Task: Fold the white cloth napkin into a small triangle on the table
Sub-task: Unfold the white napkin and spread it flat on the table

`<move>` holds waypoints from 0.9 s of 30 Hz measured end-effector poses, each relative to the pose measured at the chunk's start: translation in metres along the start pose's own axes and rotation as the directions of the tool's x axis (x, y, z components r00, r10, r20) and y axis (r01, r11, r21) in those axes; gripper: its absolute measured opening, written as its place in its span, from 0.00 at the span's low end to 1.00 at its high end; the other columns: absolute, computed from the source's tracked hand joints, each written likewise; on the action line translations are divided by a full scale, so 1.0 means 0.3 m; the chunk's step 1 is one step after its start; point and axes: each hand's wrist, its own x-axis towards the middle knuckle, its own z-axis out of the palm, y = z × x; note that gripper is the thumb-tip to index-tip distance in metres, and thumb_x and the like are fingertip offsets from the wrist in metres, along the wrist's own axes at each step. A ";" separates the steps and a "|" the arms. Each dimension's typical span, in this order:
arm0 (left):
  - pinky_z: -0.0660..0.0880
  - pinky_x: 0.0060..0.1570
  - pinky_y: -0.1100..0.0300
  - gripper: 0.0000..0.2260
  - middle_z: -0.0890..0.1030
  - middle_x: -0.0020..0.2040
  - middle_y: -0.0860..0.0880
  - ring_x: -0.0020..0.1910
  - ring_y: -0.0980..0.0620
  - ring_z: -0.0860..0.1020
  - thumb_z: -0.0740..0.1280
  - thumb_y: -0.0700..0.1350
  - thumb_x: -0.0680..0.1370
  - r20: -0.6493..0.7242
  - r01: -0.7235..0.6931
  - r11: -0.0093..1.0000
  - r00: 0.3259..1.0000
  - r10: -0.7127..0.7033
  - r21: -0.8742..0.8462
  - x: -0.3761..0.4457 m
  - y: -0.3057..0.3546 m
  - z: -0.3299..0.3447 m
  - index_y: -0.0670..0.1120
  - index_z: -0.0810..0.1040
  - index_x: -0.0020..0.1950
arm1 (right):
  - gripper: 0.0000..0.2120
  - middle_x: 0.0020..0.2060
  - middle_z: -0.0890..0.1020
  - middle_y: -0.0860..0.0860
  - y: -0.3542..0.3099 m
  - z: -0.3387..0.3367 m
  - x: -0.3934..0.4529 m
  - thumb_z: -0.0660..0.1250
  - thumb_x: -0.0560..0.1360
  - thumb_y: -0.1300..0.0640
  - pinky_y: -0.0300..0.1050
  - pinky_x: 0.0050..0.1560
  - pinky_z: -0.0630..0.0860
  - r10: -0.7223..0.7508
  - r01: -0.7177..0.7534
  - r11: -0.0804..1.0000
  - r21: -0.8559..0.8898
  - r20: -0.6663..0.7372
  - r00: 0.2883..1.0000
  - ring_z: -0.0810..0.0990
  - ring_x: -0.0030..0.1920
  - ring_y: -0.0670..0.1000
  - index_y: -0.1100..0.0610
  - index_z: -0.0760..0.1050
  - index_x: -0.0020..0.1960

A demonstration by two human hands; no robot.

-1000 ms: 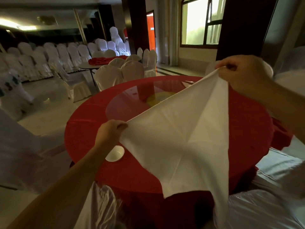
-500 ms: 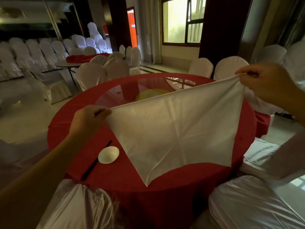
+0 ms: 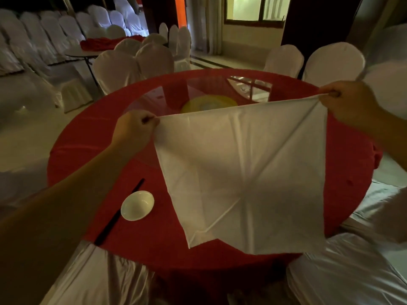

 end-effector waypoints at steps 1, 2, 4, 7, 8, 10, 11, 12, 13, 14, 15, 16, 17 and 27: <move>0.75 0.42 0.56 0.08 0.82 0.41 0.50 0.39 0.50 0.79 0.66 0.47 0.77 0.007 0.034 0.999 0.999 -0.034 0.008 0.044 -0.022 0.058 0.47 0.83 0.50 | 0.14 0.57 0.81 0.62 0.037 0.067 0.053 0.63 0.76 0.62 0.44 0.54 0.69 0.030 -0.030 1.000 -0.001 0.032 0.999 0.78 0.56 0.60 0.62 0.78 0.60; 0.74 0.41 0.56 0.09 0.82 0.42 0.49 0.40 0.50 0.79 0.66 0.47 0.77 0.014 0.067 0.998 0.998 -0.067 0.017 0.086 -0.048 0.121 0.46 0.83 0.50 | 0.14 0.57 0.81 0.61 0.076 0.139 0.109 0.63 0.75 0.62 0.45 0.54 0.69 0.052 -0.051 0.999 -0.015 0.064 0.997 0.78 0.56 0.60 0.62 0.78 0.60; 0.72 0.39 0.57 0.09 0.81 0.41 0.50 0.40 0.49 0.79 0.66 0.48 0.77 0.038 0.125 0.991 0.991 -0.127 0.054 0.156 -0.105 0.255 0.46 0.83 0.50 | 0.14 0.56 0.82 0.60 0.152 0.289 0.207 0.64 0.74 0.61 0.45 0.54 0.70 0.091 -0.085 0.995 -0.053 0.128 0.988 0.79 0.56 0.59 0.61 0.79 0.59; 0.70 0.41 0.58 0.11 0.83 0.49 0.48 0.47 0.48 0.79 0.65 0.47 0.76 0.063 0.237 0.968 0.968 -0.242 0.088 0.237 -0.204 0.456 0.46 0.81 0.55 | 0.15 0.56 0.82 0.59 0.254 0.511 0.307 0.65 0.75 0.58 0.44 0.58 0.70 0.166 -0.156 0.985 -0.068 0.195 0.966 0.78 0.59 0.57 0.60 0.78 0.60; 0.70 0.43 0.58 0.13 0.82 0.53 0.47 0.50 0.48 0.79 0.65 0.48 0.76 0.060 0.295 0.951 0.952 -0.301 0.089 0.252 -0.236 0.514 0.47 0.79 0.59 | 0.17 0.57 0.82 0.59 0.284 0.581 0.327 0.65 0.75 0.56 0.45 0.59 0.70 0.198 -0.188 0.980 -0.066 0.211 0.957 0.78 0.60 0.56 0.59 0.77 0.62; 0.71 0.47 0.56 0.17 0.80 0.57 0.46 0.54 0.46 0.78 0.65 0.49 0.76 0.044 0.400 0.912 0.913 -0.405 0.094 0.255 -0.293 0.612 0.47 0.75 0.64 | 0.19 0.58 0.82 0.58 0.332 0.706 0.353 0.66 0.75 0.53 0.46 0.61 0.69 0.244 -0.240 0.970 -0.048 0.251 0.937 0.78 0.60 0.56 0.59 0.75 0.64; 0.71 0.49 0.55 0.18 0.79 0.57 0.45 0.54 0.46 0.77 0.65 0.50 0.76 0.039 0.431 0.897 0.899 -0.436 0.099 0.240 -0.315 0.651 0.47 0.74 0.64 | 0.20 0.58 0.82 0.58 0.352 0.758 0.355 0.66 0.75 0.52 0.46 0.62 0.69 0.251 -0.248 0.968 -0.045 0.274 0.929 0.78 0.60 0.55 0.58 0.75 0.65; 0.71 0.50 0.55 0.18 0.79 0.57 0.45 0.53 0.48 0.76 0.64 0.50 0.76 0.038 0.447 0.889 0.891 -0.452 0.100 0.215 -0.330 0.685 0.47 0.73 0.65 | 0.20 0.58 0.82 0.57 0.372 0.799 0.349 0.65 0.76 0.51 0.46 0.62 0.69 0.248 -0.245 0.968 -0.050 0.294 0.923 0.78 0.60 0.55 0.58 0.75 0.65; 0.70 0.49 0.56 0.18 0.78 0.57 0.46 0.51 0.51 0.75 0.64 0.50 0.76 0.039 0.452 0.887 0.889 -0.457 0.094 0.182 -0.339 0.713 0.47 0.73 0.65 | 0.19 0.58 0.82 0.57 0.391 0.827 0.338 0.64 0.76 0.51 0.46 0.62 0.69 0.245 -0.239 0.969 -0.057 0.313 0.918 0.78 0.60 0.55 0.58 0.75 0.64; 0.68 0.48 0.59 0.18 0.77 0.57 0.47 0.48 0.54 0.73 0.64 0.49 0.77 0.044 0.448 0.890 0.891 -0.452 0.088 0.144 -0.343 0.737 0.48 0.72 0.66 | 0.19 0.58 0.82 0.56 0.412 0.843 0.320 0.64 0.76 0.51 0.46 0.62 0.69 0.249 -0.241 0.968 -0.064 0.325 0.912 0.78 0.59 0.55 0.57 0.75 0.64; 0.67 0.46 0.60 0.18 0.76 0.57 0.48 0.46 0.56 0.72 0.64 0.49 0.77 0.048 0.442 0.893 0.894 -0.446 0.082 0.101 -0.344 0.754 0.49 0.72 0.66 | 0.19 0.57 0.82 0.55 0.433 0.852 0.297 0.63 0.76 0.51 0.47 0.61 0.70 0.260 -0.251 0.965 -0.068 0.324 0.910 0.79 0.58 0.55 0.57 0.75 0.64; 0.67 0.45 0.62 0.18 0.76 0.56 0.50 0.45 0.57 0.72 0.64 0.49 0.77 0.046 0.443 0.894 0.894 -0.446 0.075 0.055 -0.344 0.763 0.49 0.71 0.66 | 0.19 0.57 0.83 0.55 0.452 0.855 0.268 0.63 0.76 0.51 0.47 0.61 0.70 0.275 -0.267 0.961 -0.070 0.311 0.910 0.79 0.57 0.55 0.56 0.76 0.64; 0.67 0.43 0.63 0.17 0.75 0.55 0.51 0.44 0.58 0.72 0.64 0.49 0.77 0.036 0.453 0.889 0.889 -0.456 0.065 0.005 -0.346 0.764 0.50 0.71 0.66 | 0.18 0.57 0.83 0.54 0.467 0.854 0.234 0.63 0.76 0.51 0.47 0.60 0.70 0.293 -0.286 0.956 -0.067 0.290 0.911 0.79 0.57 0.54 0.56 0.76 0.63; 0.69 0.42 0.54 0.12 0.79 0.44 0.49 0.43 0.47 0.76 0.65 0.54 0.77 0.233 0.752 0.644 0.607 -0.760 0.140 -0.658 -0.335 0.574 0.46 0.76 0.51 | 0.12 0.44 0.84 0.56 0.578 0.662 -0.385 0.65 0.76 0.52 0.49 0.46 0.71 0.543 -0.501 0.836 -0.224 0.211 0.813 0.78 0.42 0.56 0.58 0.81 0.52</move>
